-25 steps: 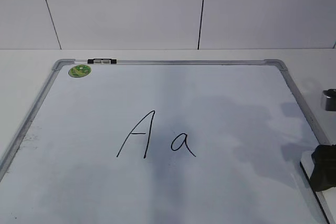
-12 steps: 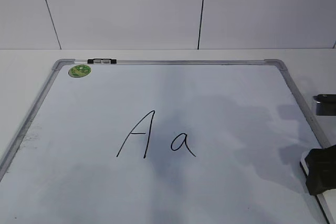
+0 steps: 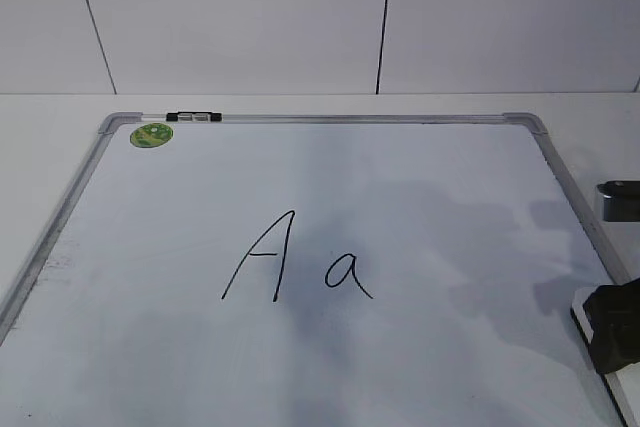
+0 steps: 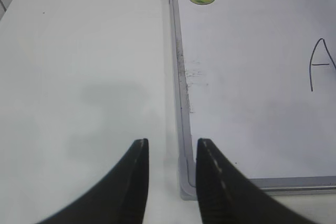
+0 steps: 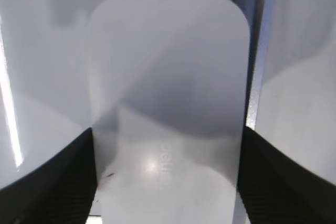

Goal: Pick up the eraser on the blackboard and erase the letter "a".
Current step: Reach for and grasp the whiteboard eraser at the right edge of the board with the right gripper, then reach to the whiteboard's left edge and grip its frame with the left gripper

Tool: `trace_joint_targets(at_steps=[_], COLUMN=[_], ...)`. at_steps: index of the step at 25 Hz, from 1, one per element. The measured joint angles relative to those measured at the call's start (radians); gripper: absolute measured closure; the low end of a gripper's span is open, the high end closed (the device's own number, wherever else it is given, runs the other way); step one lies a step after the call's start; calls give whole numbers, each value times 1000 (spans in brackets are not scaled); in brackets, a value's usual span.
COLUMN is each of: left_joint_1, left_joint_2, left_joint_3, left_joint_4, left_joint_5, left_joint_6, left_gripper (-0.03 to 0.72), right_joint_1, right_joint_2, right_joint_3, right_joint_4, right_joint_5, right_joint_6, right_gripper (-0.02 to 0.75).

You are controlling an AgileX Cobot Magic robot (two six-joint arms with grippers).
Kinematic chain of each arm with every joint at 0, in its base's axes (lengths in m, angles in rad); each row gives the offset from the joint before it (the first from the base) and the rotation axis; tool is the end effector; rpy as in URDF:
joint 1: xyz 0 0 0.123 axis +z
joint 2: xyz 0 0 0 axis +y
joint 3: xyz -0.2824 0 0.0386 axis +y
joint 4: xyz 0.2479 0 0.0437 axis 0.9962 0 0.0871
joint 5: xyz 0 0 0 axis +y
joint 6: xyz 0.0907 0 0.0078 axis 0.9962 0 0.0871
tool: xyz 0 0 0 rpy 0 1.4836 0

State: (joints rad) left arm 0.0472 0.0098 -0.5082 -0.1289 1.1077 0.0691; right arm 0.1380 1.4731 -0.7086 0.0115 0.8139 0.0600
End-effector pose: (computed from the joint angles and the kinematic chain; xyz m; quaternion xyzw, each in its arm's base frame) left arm -0.0062 -0.0108 0.2763 0.0134 0.8638 -0.0351 0.5025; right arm 0.2249 0.0320 0.1770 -0.0352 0.9986 0.0082 0.0392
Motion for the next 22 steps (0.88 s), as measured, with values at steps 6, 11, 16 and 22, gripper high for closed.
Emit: trace_joint_targets(at_steps=[6, 11, 16, 22], left_joint_1=[0, 0, 0, 0], left_joint_2=[0, 0, 0, 0], left_joint_3=[0, 0, 0, 0], left_joint_4=[0, 0, 0, 0], left_joint_5=[0, 0, 0, 0], left_joint_6=[0, 0, 0, 0], left_gripper=[454, 454, 454, 454], right_joint_1=[0, 0, 0, 0], right_joint_2=[0, 0, 0, 0], right_joint_3=[0, 0, 0, 0], right_joint_4=[-2, -2, 0, 2], right_joint_5=[2, 2, 2, 10], right_joint_6=[0, 0, 0, 0], right_gripper=[162, 169, 169, 169])
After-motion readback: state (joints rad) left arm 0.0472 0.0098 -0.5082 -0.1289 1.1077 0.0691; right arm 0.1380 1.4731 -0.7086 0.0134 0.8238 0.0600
